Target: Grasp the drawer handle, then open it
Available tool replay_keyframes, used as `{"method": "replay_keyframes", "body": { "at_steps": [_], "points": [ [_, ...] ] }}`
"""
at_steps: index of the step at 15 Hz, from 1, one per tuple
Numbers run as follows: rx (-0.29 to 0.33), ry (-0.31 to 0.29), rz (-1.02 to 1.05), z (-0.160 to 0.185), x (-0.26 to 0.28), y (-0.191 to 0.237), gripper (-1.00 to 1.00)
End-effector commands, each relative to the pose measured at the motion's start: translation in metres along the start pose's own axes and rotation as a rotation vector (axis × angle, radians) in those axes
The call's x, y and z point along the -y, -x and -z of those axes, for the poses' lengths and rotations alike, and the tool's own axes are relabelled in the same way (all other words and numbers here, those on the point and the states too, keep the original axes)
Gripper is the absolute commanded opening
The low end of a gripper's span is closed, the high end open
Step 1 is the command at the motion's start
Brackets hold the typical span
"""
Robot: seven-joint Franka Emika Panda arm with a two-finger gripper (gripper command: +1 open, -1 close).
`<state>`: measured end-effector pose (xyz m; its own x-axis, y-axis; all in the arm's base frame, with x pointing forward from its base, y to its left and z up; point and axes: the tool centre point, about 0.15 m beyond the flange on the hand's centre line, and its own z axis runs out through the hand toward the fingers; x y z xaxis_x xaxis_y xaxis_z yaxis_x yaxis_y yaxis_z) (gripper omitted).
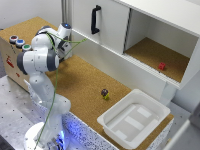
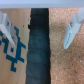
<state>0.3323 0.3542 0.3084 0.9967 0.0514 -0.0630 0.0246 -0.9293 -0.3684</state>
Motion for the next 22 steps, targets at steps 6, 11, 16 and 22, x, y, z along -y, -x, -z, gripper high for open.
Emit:
{"method": "replay_keyframes", "body": {
  "at_steps": [6,11,16,22],
  "points": [
    [0.012,-0.121,0.021,-0.021,-0.007,-0.001,-1.0],
    [0.019,-0.128,0.033,-0.025,-0.006,0.002,-1.0],
    [0.004,-0.107,0.038,-0.023,-0.006,0.004,-1.0],
    [-0.023,-0.136,-0.022,-0.014,-0.031,0.006,-1.0]
  ]
}}
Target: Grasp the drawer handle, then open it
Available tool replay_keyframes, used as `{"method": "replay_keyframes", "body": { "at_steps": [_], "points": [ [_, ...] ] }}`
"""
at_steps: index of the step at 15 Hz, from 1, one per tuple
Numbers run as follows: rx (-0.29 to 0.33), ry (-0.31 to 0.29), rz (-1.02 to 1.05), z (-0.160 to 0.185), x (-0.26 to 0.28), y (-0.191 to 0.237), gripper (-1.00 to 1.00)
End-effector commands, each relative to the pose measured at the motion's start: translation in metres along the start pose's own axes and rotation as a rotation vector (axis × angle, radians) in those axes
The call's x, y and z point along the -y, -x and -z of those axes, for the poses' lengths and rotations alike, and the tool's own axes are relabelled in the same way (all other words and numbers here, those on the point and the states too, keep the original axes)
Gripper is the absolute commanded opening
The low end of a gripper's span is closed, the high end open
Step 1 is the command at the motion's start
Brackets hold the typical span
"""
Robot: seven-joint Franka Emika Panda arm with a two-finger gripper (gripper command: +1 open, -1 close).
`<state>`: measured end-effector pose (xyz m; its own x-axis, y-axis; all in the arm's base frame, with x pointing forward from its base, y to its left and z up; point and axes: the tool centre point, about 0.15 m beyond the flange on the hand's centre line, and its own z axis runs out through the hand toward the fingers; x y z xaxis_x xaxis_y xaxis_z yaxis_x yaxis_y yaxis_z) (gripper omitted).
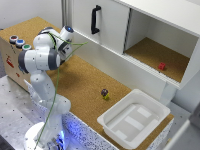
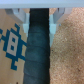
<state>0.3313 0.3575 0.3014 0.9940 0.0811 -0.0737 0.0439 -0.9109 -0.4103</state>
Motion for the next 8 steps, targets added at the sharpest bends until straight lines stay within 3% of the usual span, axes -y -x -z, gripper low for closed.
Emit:
{"method": "replay_keyframes", "body": {
  "at_steps": [1,8],
  "points": [
    [-0.052,-0.1,-0.052,-0.002,-0.037,0.007,-1.0],
    [-0.034,-0.112,-0.051,0.007,-0.074,0.011,-1.0]
  ]
}}
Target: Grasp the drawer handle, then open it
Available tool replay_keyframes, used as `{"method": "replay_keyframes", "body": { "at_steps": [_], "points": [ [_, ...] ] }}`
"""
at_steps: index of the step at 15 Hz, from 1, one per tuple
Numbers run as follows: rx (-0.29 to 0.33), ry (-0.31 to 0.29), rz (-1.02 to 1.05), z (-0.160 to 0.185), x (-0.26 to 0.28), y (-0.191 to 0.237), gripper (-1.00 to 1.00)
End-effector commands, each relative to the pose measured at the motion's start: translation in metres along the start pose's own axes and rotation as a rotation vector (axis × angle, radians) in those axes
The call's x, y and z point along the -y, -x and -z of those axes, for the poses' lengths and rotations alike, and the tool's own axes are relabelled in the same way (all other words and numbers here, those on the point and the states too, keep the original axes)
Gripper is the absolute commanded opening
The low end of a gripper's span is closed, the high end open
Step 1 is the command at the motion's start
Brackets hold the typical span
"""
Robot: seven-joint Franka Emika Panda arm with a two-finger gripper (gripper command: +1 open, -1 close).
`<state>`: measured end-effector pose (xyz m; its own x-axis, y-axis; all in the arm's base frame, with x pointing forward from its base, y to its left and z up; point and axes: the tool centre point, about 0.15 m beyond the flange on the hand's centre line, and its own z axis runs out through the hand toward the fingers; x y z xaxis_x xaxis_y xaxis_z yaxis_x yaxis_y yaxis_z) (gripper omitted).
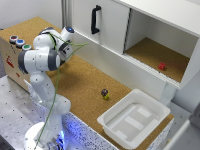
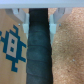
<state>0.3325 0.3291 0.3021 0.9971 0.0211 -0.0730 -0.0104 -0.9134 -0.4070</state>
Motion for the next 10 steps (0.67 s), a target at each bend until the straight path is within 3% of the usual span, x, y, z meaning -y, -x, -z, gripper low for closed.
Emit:
{"method": "replay_keyframes", "body": {
  "at_steps": [1,10],
  "points": [
    [0.001,-0.111,0.009,-0.005,-0.053,0.007,-1.0],
    [0.045,-0.109,0.055,0.012,-0.104,-0.009,-1.0]
  ]
}}
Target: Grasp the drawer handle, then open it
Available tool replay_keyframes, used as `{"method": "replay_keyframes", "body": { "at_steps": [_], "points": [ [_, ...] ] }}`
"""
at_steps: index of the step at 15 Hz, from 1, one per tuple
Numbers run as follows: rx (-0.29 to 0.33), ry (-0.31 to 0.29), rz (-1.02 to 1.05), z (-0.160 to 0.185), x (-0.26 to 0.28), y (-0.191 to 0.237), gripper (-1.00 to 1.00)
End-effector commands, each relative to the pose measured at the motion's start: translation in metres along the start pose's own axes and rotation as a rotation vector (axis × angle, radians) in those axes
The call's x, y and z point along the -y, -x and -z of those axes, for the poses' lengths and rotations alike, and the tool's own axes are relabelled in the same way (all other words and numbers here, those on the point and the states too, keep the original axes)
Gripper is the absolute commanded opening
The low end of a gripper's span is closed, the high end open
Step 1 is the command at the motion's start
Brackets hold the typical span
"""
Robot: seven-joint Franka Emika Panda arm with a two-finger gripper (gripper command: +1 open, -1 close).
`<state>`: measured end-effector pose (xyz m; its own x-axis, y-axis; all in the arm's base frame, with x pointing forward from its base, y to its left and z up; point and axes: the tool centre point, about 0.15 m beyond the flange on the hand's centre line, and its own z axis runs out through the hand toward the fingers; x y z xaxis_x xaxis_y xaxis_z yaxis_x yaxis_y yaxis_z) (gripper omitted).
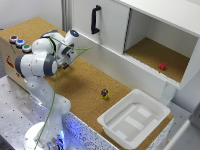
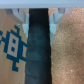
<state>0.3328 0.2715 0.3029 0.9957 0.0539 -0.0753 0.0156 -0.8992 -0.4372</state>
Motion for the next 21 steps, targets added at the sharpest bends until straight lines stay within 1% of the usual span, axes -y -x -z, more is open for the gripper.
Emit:
{"method": "replay_keyframes", "body": {
  "at_steps": [1,8,14,21],
  "points": [
    [0.03,-0.075,0.032,-0.007,-0.058,-0.011,-1.0],
    [0.024,-0.072,0.006,0.003,-0.093,-0.013,-1.0],
    [-0.006,-0.068,-0.054,0.011,-0.117,-0.008,-1.0],
    [-0.035,-0.065,-0.104,0.022,-0.127,-0.004,-1.0]
  ]
}}
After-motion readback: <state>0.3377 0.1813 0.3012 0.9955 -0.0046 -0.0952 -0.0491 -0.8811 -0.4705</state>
